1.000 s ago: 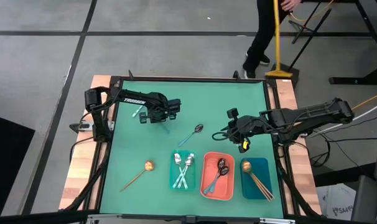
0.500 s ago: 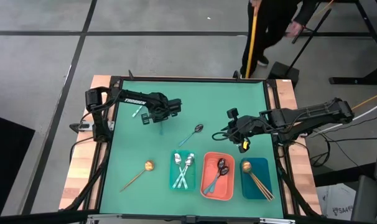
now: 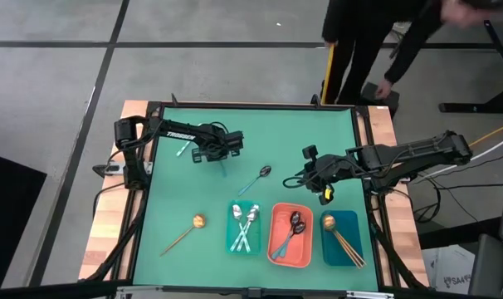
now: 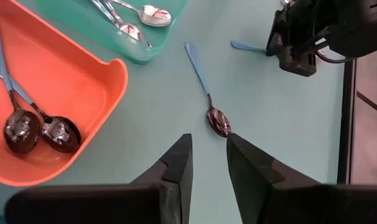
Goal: Sort silverware by color (type)
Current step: Put the blue spoon into the orange bin
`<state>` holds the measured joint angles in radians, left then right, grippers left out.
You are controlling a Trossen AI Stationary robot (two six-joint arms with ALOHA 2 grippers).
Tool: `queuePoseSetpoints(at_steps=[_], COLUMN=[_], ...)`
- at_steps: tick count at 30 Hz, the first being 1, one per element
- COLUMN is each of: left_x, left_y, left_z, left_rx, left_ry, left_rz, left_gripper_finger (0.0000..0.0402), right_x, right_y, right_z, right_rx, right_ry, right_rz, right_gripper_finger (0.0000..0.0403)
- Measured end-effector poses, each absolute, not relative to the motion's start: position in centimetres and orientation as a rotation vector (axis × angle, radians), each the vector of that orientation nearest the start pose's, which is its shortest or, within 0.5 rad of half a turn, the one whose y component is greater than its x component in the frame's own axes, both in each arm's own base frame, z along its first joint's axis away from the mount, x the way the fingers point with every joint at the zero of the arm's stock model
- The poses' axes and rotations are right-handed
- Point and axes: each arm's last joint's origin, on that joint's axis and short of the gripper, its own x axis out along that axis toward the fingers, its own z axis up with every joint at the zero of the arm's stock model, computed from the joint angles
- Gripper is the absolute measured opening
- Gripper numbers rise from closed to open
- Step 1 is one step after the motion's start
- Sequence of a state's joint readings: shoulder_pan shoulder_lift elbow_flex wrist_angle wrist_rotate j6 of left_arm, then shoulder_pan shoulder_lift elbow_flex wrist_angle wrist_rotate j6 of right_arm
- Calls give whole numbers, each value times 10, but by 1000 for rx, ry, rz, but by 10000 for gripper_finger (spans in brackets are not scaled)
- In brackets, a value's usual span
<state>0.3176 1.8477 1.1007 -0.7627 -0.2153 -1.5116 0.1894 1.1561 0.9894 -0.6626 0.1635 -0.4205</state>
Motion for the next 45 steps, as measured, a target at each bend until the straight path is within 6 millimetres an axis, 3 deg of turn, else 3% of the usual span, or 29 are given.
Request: queuePoseSetpoints(at_steps=[9,28,45], left_x=[299,305,347], left_y=[106,114,117], left_z=[139,141,160], left_rx=[-1123,-933,-1001], left_ry=[948,1004,699], left_rz=[1440,1266,835], left_gripper_finger=[7,3,2], right_x=[225,218,213], right_y=[38,37,36], right_z=[291,285,282], right_rx=[-545,-560,-568], right_ry=[833,920,989], right_rz=[203,211,224], right_gripper_finger=[88,88,88])
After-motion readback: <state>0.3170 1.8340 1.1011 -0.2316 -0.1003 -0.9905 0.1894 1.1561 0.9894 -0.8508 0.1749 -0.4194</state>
